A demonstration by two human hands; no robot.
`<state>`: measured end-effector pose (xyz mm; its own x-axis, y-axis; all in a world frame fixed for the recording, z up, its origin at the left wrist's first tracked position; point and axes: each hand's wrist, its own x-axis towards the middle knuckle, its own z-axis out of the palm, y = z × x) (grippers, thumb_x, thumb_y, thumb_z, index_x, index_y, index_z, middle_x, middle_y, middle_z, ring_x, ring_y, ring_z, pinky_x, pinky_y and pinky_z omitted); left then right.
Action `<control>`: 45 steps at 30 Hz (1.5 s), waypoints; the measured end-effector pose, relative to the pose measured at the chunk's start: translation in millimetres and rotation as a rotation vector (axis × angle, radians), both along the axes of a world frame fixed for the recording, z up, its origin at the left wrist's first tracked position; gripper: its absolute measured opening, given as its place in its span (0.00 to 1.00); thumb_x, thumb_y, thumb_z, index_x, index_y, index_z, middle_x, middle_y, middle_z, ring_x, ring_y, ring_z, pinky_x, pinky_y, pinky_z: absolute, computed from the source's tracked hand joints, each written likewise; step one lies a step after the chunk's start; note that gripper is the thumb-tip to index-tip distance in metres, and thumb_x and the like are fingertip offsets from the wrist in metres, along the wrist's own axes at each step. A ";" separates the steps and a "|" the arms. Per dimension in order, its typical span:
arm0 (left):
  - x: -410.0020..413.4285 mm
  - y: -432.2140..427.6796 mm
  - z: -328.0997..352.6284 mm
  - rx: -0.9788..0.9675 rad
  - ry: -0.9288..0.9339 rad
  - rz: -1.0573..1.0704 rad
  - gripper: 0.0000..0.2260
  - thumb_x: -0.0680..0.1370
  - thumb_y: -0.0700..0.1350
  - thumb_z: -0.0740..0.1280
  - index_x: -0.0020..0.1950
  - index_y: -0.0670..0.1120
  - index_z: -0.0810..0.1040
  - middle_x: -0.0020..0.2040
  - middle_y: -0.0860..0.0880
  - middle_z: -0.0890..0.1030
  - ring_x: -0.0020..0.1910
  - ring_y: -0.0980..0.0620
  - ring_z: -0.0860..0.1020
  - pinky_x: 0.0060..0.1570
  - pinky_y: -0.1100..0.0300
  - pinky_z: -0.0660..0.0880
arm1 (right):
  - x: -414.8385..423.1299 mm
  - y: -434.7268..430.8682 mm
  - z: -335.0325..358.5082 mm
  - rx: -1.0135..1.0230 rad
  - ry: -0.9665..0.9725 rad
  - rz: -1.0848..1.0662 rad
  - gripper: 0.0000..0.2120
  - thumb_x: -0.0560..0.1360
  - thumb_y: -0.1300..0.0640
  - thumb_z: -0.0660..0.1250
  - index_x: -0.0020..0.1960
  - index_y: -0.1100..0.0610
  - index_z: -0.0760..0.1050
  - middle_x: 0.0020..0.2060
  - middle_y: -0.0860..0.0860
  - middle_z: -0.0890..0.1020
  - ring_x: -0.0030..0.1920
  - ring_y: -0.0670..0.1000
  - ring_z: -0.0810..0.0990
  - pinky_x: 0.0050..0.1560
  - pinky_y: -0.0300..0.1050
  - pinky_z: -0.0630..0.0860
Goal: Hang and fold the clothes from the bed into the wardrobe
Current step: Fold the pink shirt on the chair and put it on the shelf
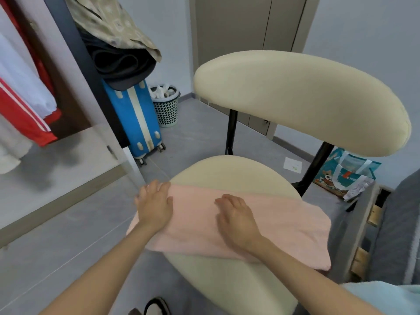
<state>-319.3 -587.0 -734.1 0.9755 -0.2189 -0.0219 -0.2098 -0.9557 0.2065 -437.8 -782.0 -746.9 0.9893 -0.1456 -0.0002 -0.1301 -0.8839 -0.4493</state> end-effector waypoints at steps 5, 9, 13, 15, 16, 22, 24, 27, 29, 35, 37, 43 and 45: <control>39.2 22.1 -10.5 -0.126 0.119 0.132 0.17 0.82 0.48 0.56 0.71 0.47 0.67 0.71 0.42 0.67 0.67 0.41 0.67 0.62 0.48 0.68 | 21.2 31.3 -9.3 -0.070 0.239 0.105 0.29 0.79 0.51 0.56 0.78 0.47 0.51 0.79 0.47 0.46 0.78 0.53 0.43 0.75 0.58 0.41; 63.0 34.3 -27.1 -0.226 0.160 0.203 0.14 0.82 0.47 0.59 0.66 0.45 0.73 0.61 0.42 0.78 0.60 0.41 0.75 0.57 0.52 0.73 | 37.7 40.8 -9.6 -0.101 0.289 0.148 0.37 0.73 0.55 0.60 0.78 0.43 0.49 0.78 0.44 0.44 0.78 0.56 0.38 0.72 0.69 0.39; 72.5 37.1 -37.8 -0.377 0.162 0.228 0.13 0.81 0.48 0.61 0.62 0.47 0.79 0.59 0.45 0.81 0.58 0.44 0.77 0.55 0.55 0.73 | 54.9 47.7 -9.4 -0.084 0.413 0.171 0.43 0.71 0.58 0.63 0.78 0.40 0.44 0.77 0.41 0.39 0.77 0.57 0.35 0.67 0.76 0.39; 75.0 34.8 -39.1 -0.439 0.140 0.268 0.12 0.80 0.49 0.62 0.59 0.47 0.82 0.55 0.46 0.82 0.55 0.44 0.78 0.52 0.56 0.74 | 61.6 48.6 -8.1 -0.083 0.462 0.174 0.46 0.70 0.59 0.64 0.77 0.39 0.42 0.77 0.40 0.38 0.77 0.57 0.34 0.65 0.78 0.40; 76.2 34.0 -39.7 -0.454 0.131 0.279 0.12 0.80 0.49 0.63 0.56 0.47 0.83 0.52 0.46 0.83 0.52 0.44 0.79 0.49 0.57 0.74 | 64.0 49.0 -7.6 -0.084 0.482 0.176 0.46 0.70 0.59 0.65 0.77 0.38 0.41 0.77 0.39 0.37 0.77 0.56 0.34 0.65 0.78 0.40; 96.3 36.8 -33.9 -0.875 0.275 0.656 0.13 0.78 0.49 0.66 0.35 0.45 0.73 0.34 0.48 0.74 0.40 0.46 0.74 0.37 0.59 0.69 | 69.2 49.0 -8.2 -0.073 0.510 0.171 0.49 0.68 0.58 0.68 0.77 0.36 0.41 0.76 0.38 0.38 0.77 0.55 0.34 0.65 0.78 0.41; 97.9 42.8 -30.1 -1.092 0.360 0.819 0.08 0.76 0.46 0.69 0.44 0.43 0.75 0.44 0.45 0.78 0.46 0.45 0.77 0.50 0.57 0.74 | 69.0 49.2 -8.2 -0.075 0.495 0.165 0.49 0.68 0.58 0.67 0.76 0.36 0.42 0.77 0.38 0.39 0.77 0.55 0.35 0.66 0.78 0.42; 91.4 45.2 -27.8 -1.062 0.373 0.807 0.09 0.76 0.39 0.67 0.55 0.38 0.78 0.57 0.41 0.80 0.56 0.42 0.78 0.58 0.56 0.74 | 65.4 49.1 -6.6 -0.086 0.463 0.169 0.46 0.69 0.56 0.66 0.77 0.36 0.42 0.77 0.39 0.40 0.78 0.53 0.37 0.68 0.76 0.43; 77.0 42.4 -20.6 -0.819 0.249 0.649 0.13 0.79 0.39 0.61 0.63 0.41 0.76 0.65 0.41 0.75 0.63 0.42 0.74 0.61 0.58 0.69 | 60.3 43.9 -4.4 -0.108 0.420 0.201 0.43 0.70 0.52 0.65 0.77 0.37 0.45 0.78 0.41 0.41 0.78 0.51 0.40 0.71 0.71 0.45; 19.0 7.0 2.7 -0.474 0.020 -0.155 0.18 0.81 0.38 0.56 0.70 0.47 0.71 0.72 0.47 0.68 0.71 0.47 0.65 0.70 0.52 0.60 | 26.5 3.2 9.2 -0.004 0.204 0.066 0.28 0.76 0.48 0.64 0.75 0.47 0.62 0.76 0.49 0.60 0.74 0.51 0.58 0.71 0.41 0.58; 6.3 -15.6 3.9 -0.335 0.153 -0.327 0.19 0.83 0.44 0.54 0.73 0.52 0.67 0.75 0.50 0.63 0.75 0.49 0.59 0.73 0.47 0.54 | 5.5 -5.4 13.0 -0.026 0.174 0.027 0.24 0.76 0.44 0.64 0.71 0.44 0.66 0.71 0.46 0.65 0.69 0.51 0.61 0.67 0.43 0.63; -7.5 -65.3 -8.2 0.111 0.350 -0.524 0.20 0.83 0.55 0.52 0.76 0.64 0.56 0.79 0.51 0.49 0.78 0.46 0.45 0.68 0.32 0.37 | -54.2 -12.9 12.7 -0.170 0.287 0.264 0.26 0.71 0.35 0.64 0.68 0.34 0.66 0.66 0.43 0.63 0.63 0.49 0.63 0.57 0.45 0.60; -9.6 -68.7 -10.8 0.157 0.287 -0.506 0.20 0.83 0.56 0.54 0.74 0.67 0.57 0.77 0.50 0.54 0.76 0.46 0.51 0.66 0.29 0.36 | -63.0 -14.5 10.8 -0.136 0.262 0.299 0.22 0.75 0.41 0.63 0.69 0.36 0.66 0.65 0.46 0.63 0.63 0.50 0.66 0.59 0.43 0.65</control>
